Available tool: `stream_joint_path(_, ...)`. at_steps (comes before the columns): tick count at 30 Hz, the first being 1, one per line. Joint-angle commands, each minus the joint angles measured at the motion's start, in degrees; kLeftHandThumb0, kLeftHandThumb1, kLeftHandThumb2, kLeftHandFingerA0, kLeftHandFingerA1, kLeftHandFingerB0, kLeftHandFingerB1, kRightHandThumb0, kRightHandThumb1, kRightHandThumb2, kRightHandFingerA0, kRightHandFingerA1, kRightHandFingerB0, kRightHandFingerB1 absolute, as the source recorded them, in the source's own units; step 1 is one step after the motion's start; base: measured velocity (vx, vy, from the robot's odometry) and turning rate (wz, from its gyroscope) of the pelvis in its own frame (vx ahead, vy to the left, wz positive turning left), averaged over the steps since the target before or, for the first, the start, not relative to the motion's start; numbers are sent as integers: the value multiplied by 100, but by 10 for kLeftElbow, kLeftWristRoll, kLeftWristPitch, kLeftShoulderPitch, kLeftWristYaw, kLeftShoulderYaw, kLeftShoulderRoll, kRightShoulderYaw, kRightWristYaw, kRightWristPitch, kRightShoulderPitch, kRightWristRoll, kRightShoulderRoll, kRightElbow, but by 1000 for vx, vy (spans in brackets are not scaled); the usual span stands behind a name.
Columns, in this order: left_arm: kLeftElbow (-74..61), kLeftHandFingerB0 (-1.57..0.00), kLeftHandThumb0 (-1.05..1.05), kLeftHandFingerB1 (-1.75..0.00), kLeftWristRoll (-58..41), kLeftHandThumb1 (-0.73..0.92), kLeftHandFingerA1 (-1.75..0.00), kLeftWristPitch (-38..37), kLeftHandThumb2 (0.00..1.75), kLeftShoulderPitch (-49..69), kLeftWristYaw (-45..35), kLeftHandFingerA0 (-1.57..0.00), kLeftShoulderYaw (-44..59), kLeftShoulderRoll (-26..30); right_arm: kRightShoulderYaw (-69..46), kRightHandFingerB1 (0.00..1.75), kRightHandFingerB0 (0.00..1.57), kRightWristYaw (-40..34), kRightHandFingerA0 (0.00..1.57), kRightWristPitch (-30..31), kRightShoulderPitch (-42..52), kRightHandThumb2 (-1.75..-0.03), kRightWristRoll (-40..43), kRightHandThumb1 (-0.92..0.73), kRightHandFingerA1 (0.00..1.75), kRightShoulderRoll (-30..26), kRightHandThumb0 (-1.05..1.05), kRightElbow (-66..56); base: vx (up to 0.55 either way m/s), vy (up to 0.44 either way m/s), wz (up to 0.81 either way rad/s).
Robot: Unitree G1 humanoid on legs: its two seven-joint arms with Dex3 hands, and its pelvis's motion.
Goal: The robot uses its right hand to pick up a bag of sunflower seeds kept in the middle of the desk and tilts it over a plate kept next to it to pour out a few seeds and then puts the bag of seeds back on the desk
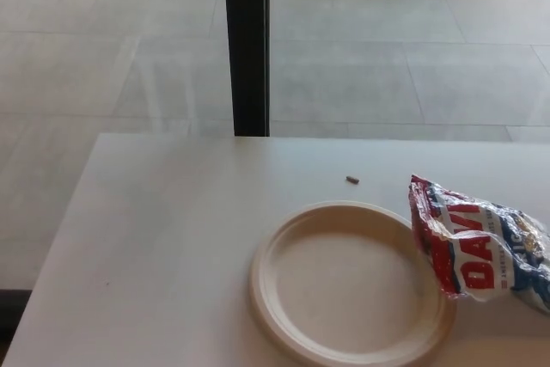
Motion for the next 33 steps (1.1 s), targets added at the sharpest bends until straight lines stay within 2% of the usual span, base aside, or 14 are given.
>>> stream_joint_path(1, 40, -31, -74, -35, -82, 64, -53, -26, 60, -11, -67, -45, 72, 34, -120, 35, 0, 55, 0, -45, -15, -70, 153, -55, 0, -44, -98, 23, 0, 0, 0)
stream_joint_path(4, 43, -32, -74, -35, -80, 63, -55, -25, 59, -14, -61, -46, 81, 33, -187, 32, 0, 53, 0, -41, -37, -58, 202, -58, 0, -61, -101, 17, 0, 0, 0)
stream_joint_path(5, 44, -33, -74, -34, -79, 63, -57, -26, 60, -15, -60, -48, 83, 33, -191, 28, 0, 49, 0, -43, -42, -101, 199, -60, 10, -66, -105, 20, 0, 0, 0)
stream_joint_path(7, 45, -38, -76, -37, -84, 62, -61, -29, 60, -15, -64, -49, 93, 30, -212, 34, 0, 19, 0, -52, -58, -101, 197, -54, 17, -92, -99, 15, 0, 0, 0)
stream_joint_path(11, 45, -32, -74, -34, -89, 64, -52, -24, 60, -17, -76, -45, 107, 31, -258, 33, 0, -15, 0, -53, -104, -102, 216, -62, 21, -134, -105, -4, 0, 0, 0)
stream_joint_path(14, 44, -35, -75, -36, -84, 64, -57, -32, 60, -12, -77, -48, 108, 31, -271, 38, 0, -40, 0, -27, -129, -105, 213, -65, 25, -157, -105, -48, 0, 0, 0)
stream_joint_path(16, 44, -34, -75, -36, -84, 64, -56, -32, 60, -11, -81, -47, 110, 31, -283, 34, 0, -40, 0, -31, -143, -103, 221, -63, 18, -159, -105, -61, 0, 0, 0)
stream_joint_path(18, 46, -37, -75, -35, -83, 65, -57, -34, 60, -10, -81, -47, 109, 30, -288, 40, 0, -1, 0, -37, -166, -102, 235, -59, 26, -172, -101, -84, 0, 0, 0)
stream_joint_path(19, 50, -35, -72, -35, -83, 65, -53, -35, 60, -11, -79, -45, 110, 28, -275, 34, 0, -1, 0, -46, -192, -99, 223, -61, 14, -182, -105, -105, 0, 0, 0)
stream_joint_path(24, 51, -33, -72, -35, -85, 65, -54, -39, 60, -13, -80, -46, 110, 27, -222, 28, 0, 26, 0, -44, -209, -98, 191, -61, 10, -194, -105, -183, 0, 0, -1)
stream_joint_path(25, 53, -33, -70, -36, -89, 64, -56, -35, 60, -14, -78, -48, 114, 28, -179, 32, 0, 43, 0, -26, -223, -98, 167, -56, 13, -217, -99, -210, 0, 0, 0)
stream_joint_path(29, 52, -33, -72, -35, -86, 66, -55, -39, 60, -11, -79, -46, 105, 30, -80, 42, 0, 70, 0, -30, -243, -98, 118, -61, 25, -265, -105, -259, 0, 0, 0)
stream_joint_path(32, 55, -33, -71, -34, -94, 64, -54, -33, 60, -14, -75, -46, 112, 29, -27, 43, 0, 104, 0, -23, -263, -97, 123, -58, 39, -277, -98, -295, 0, 0, 0)
stream_joint_path(33, 55, -32, -72, -35, -92, 65, -55, -37, 60, -11, -71, -48, 110, 30, -8, 44, 0, 105, 0, -28, -270, -80, 113, -51, 42, -279, -102, -299, 0, 0, 0)
